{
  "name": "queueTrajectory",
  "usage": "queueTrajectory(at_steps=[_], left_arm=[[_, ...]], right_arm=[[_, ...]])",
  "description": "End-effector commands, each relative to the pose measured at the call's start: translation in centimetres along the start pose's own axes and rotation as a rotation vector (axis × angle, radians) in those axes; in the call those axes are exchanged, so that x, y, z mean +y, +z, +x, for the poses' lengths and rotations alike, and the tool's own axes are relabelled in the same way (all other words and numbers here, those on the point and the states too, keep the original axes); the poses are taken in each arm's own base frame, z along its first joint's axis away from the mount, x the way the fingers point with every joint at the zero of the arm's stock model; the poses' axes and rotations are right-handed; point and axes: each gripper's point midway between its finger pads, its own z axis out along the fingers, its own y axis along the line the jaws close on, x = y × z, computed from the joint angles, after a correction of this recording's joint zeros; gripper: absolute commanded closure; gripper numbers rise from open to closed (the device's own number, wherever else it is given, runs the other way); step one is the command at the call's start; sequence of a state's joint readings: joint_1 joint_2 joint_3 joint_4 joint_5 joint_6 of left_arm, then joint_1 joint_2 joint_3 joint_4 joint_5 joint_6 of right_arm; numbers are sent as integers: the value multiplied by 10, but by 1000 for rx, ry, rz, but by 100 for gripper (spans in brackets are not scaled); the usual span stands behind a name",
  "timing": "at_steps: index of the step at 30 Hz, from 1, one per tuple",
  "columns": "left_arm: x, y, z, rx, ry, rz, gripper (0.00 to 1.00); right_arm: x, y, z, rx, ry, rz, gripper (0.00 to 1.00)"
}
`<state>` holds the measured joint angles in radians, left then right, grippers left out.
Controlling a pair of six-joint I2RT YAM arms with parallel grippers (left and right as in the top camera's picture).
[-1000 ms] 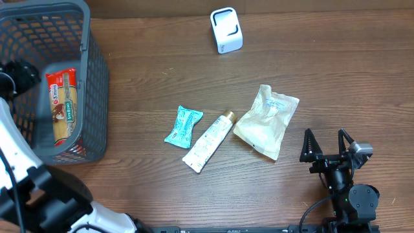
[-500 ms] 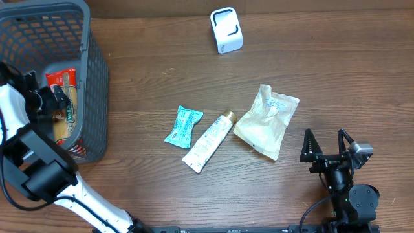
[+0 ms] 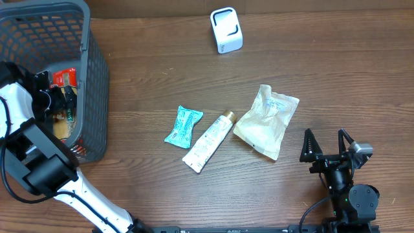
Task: Scan the item barcode
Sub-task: 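Lower the left gripper into the basket and grasp the spaghetti packet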
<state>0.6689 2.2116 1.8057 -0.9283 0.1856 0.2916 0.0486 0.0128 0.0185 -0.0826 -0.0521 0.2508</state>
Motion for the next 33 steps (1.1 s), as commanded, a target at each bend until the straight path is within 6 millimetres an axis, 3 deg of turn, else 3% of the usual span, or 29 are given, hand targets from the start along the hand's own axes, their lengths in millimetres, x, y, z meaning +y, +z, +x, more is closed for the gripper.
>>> queueTrajectory(at_steps=[1, 6, 11, 21, 23, 24, 25, 26, 27, 33], left_arm=[[-1, 10, 6, 31, 17, 1, 0], [4, 18, 14, 68, -8, -18, 5], [2, 19, 15, 72, -6, -14, 28], [0, 40, 37, 111, -9, -7, 29], [-1, 46, 44, 122, -11, -4, 40], [-1, 46, 46, 126, -11, -2, 53], [-1, 47, 46, 128, -12, -2, 76], [-1, 47, 46, 127, -13, -1, 90], [-1, 46, 46, 127, -13, -1, 96], [-8, 41, 40, 112, -13, 31, 96]], right_arm=[[1, 0, 2, -2, 3, -5, 0], [1, 0, 2, -2, 4, -5, 0], [1, 0, 2, -2, 3, -5, 0], [1, 0, 2, -2, 4, -5, 0], [1, 0, 2, -2, 4, -6, 0], [1, 0, 2, -2, 3, -6, 0], [1, 0, 2, -2, 4, -6, 0], [1, 0, 2, -2, 4, -5, 0], [1, 0, 2, -2, 3, -5, 0], [1, 0, 2, -2, 4, -5, 0]])
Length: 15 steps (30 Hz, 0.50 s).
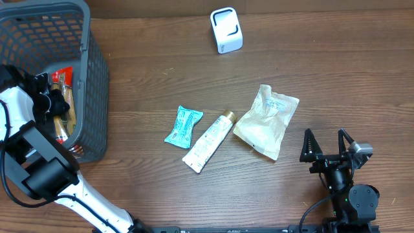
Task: Scan the item barcode
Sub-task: 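Lower the left gripper into the basket and grasp the spaghetti packet, then lift the spaghetti packet out and lay it left of the wipes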
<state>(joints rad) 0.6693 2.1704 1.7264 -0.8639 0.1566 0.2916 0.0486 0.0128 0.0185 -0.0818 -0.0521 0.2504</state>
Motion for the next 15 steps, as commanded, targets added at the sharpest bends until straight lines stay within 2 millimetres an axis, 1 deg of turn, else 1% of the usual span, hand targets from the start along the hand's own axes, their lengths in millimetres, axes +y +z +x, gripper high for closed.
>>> queueTrajectory(at_steps=[1, 4, 5, 6, 8, 10, 12, 15], left_arm=[[-15, 36, 32, 118, -15, 78, 96], [-21, 19, 16, 79, -14, 112, 96], [-22, 9, 7, 55, -21, 119, 96], [-23, -12, -11, 5, -47, 115, 96], [-21, -38, -30, -54, -79, 99, 96], [-21, -74, -51, -136, -117, 83, 96], [-22, -118, -71, -232, -154, 69, 96], [-27, -181, -91, -373, -197, 57, 96]], right_arm=[[1, 0, 2, -1, 4, -5, 0], [1, 0, 2, -1, 4, -5, 0], [1, 0, 2, -1, 4, -5, 0], [1, 0, 2, -1, 4, -5, 0], [1, 0, 2, -1, 4, -5, 0], [1, 0, 2, -1, 4, -5, 0], [1, 0, 2, -2, 4, -5, 0], [1, 0, 2, -1, 4, -5, 0]])
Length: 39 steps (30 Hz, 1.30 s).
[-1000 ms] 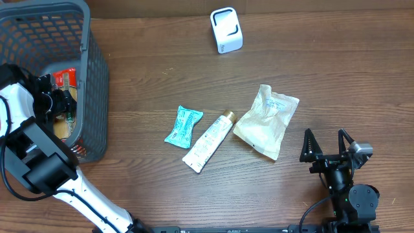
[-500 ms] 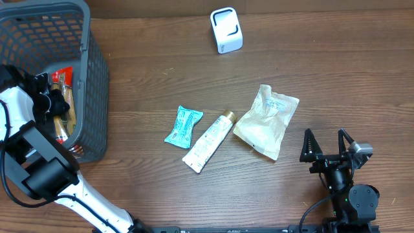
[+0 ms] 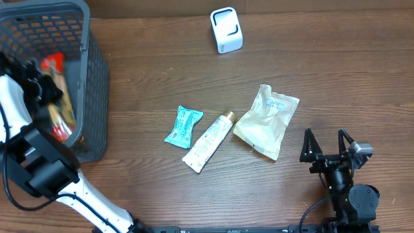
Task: Scan the item barcode
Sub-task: 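Lift the spaghetti packet out and lay it left of the wipes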
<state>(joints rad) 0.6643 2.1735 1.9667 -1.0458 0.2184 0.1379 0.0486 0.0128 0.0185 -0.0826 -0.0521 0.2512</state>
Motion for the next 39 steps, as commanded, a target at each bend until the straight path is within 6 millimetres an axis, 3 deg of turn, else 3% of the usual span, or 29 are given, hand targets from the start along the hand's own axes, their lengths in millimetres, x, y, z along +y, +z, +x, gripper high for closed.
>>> queueTrajectory(at_steps=[1, 6, 8, 9, 11, 14, 18, 26, 29, 32, 35, 39], left_arm=[[-35, -146, -63, -361, -61, 29, 96], [-80, -251, -63, -572, -32, 163, 96], [-106, -287, -53, -631, 12, 257, 96], [-131, -317, -40, -670, 68, 332, 96], [-155, -337, -21, -680, 120, 375, 96], [-188, -341, 5, -634, 214, 407, 96], [-227, -308, 37, -477, 306, 393, 96], [-277, -179, 92, -149, 397, 298, 96], [-272, -118, 107, -69, 342, 211, 96], [-269, -69, 121, -27, 323, 173, 96], [-261, -22, 137, 6, 292, 138, 96], [-252, 24, 159, 57, 279, 122, 96]], right_arm=[[1, 0, 2, -2, 3, -6, 0], [1, 0, 2, -2, 3, -6, 0], [1, 0, 2, -2, 3, -5, 0], [1, 0, 2, -2, 3, -5, 0], [1, 0, 2, -2, 3, -5, 0], [1, 0, 2, -2, 3, -5, 0], [1, 0, 2, -2, 3, -5, 0], [1, 0, 2, -2, 3, -5, 0], [1, 0, 2, -2, 3, -5, 0], [1, 0, 2, -2, 3, -5, 0], [1, 0, 2, -2, 3, -6, 0], [1, 0, 2, -2, 3, -5, 0]])
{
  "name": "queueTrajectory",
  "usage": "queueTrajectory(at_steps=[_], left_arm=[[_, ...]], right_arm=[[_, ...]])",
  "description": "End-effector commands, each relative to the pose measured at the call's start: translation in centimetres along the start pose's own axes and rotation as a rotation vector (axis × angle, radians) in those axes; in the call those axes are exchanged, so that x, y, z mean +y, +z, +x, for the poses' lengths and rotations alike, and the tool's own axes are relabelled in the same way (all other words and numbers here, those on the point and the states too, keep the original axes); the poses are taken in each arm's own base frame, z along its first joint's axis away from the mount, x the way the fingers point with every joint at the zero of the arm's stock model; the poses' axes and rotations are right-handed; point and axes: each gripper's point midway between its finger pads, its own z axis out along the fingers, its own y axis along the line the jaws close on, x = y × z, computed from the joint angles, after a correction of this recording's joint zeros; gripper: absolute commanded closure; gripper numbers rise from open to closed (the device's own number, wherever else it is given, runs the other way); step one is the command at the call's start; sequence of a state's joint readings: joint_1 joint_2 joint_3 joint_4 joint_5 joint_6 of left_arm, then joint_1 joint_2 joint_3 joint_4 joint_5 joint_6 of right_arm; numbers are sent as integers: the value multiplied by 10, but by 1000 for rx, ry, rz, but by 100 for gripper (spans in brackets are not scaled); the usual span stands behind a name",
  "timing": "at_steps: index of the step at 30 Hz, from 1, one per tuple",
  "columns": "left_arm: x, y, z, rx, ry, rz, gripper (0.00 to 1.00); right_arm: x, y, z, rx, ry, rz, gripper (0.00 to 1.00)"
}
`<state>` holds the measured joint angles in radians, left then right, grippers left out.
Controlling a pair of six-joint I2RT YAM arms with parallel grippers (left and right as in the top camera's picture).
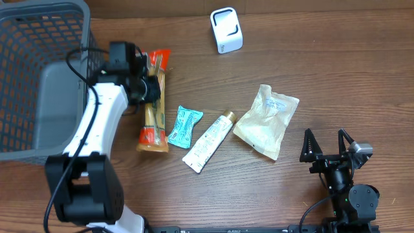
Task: Scan the item barcode
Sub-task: 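Lift the spaghetti packet out and lay it left of the wipes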
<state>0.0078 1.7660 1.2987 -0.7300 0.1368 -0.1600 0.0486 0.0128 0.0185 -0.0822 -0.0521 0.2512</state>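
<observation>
My left gripper (150, 88) is shut on a long tan packet with red ends (152, 120). The packet hangs lengthwise over the table just right of the grey basket (26, 39), with its lower end beside the teal packet (184, 125). Whether it touches the table cannot be told. The white barcode scanner (226, 30) stands at the far edge, well to the right of the packet. My right gripper (325, 138) rests open and empty at the near right.
A white tube with a gold cap (208, 140) lies right of the teal packet, and a beige pouch (266, 120) lies further right. The basket fills the far left corner, its floor bare where visible.
My left gripper was inside the basket holding the tan packet; now it is outside the basket over the table, still shut on the packet. The right arm has not moved.
My left gripper was down in the basket among the items. Then it was closed around the tan packet there, and a moment later held it higher inside the basket. Now the packet is out over the table, next to the teal packet.
</observation>
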Motion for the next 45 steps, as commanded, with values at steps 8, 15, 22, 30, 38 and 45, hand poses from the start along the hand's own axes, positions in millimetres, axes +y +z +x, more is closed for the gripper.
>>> queueTrajectory(at_steps=[8, 15, 22, 30, 38, 45], left_arm=[[-10, 53, 36, 102, 0, 46, 93], [-42, 56, 42, 102, 100, 76, 30], [-49, 24, 12, 35, 99, 60, 11], [-62, -122, -62, -253, 156, 11, 0], [25, -240, -69, -492, -86, -313, 1], [142, -247, -26, -404, -514, -475, 0]], right_arm=[[1, 0, 2, -2, 3, -5, 0], [1, 0, 2, -2, 3, -5, 0], [1, 0, 2, -1, 3, -5, 0], [1, 0, 2, -1, 3, -5, 0], [1, 0, 2, -2, 3, -5, 0], [1, 0, 2, -2, 3, -5, 0]])
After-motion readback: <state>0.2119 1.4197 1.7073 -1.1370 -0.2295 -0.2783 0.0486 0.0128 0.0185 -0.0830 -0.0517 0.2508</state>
